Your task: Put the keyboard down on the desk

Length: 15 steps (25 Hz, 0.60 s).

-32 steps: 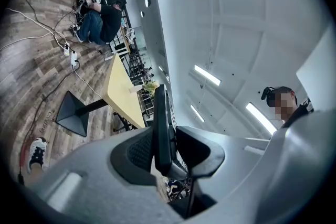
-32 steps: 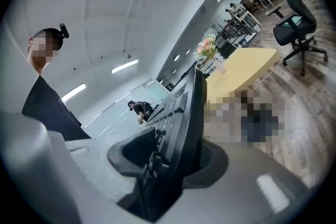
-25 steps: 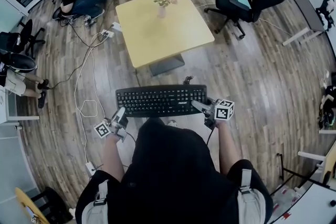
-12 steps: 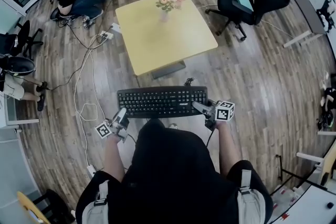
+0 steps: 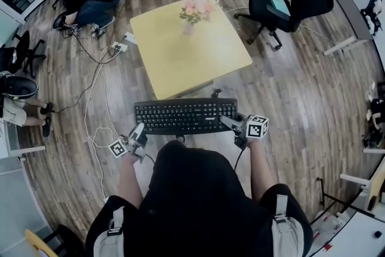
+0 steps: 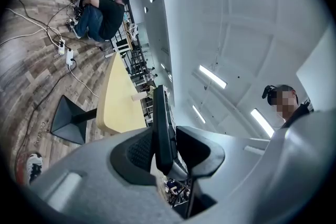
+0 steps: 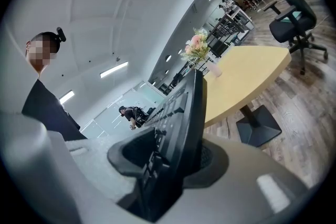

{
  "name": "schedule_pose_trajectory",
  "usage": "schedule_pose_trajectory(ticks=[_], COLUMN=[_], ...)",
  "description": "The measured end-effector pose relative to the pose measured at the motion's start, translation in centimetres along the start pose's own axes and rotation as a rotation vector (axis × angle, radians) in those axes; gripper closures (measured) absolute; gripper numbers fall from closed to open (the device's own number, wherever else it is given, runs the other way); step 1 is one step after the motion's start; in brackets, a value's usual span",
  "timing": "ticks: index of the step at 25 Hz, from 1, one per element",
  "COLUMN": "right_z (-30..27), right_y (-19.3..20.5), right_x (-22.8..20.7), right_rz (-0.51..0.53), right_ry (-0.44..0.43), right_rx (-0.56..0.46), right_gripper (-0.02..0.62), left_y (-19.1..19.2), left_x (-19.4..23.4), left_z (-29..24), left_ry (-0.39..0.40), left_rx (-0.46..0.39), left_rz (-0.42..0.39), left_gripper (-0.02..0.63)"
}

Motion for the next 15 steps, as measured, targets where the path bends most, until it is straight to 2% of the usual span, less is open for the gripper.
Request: schedule_pose_trajectory(ticks=[15], right_z=[-5.5], right_y=[-5.0], right_x=[-3.3], right_rz=[-0.051], right_ry=[0.049], right_rx=[-0.015], right_gripper=[0.426], left_y=[-7.2], left_x=[4.4], left_z=[-5.2], left_ry=[-0.005], left_rx=[0.054], left_rz=[0.034], left_gripper=[0.495])
Point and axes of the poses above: the fingertips, and each gripper's own axes: z backward along the fingers, x to its left, y out of its underside, the point moved 3 cm from there along z, backward along the fingers, and after that the axes turned 2 degrees about y, right-handed, at the moved point
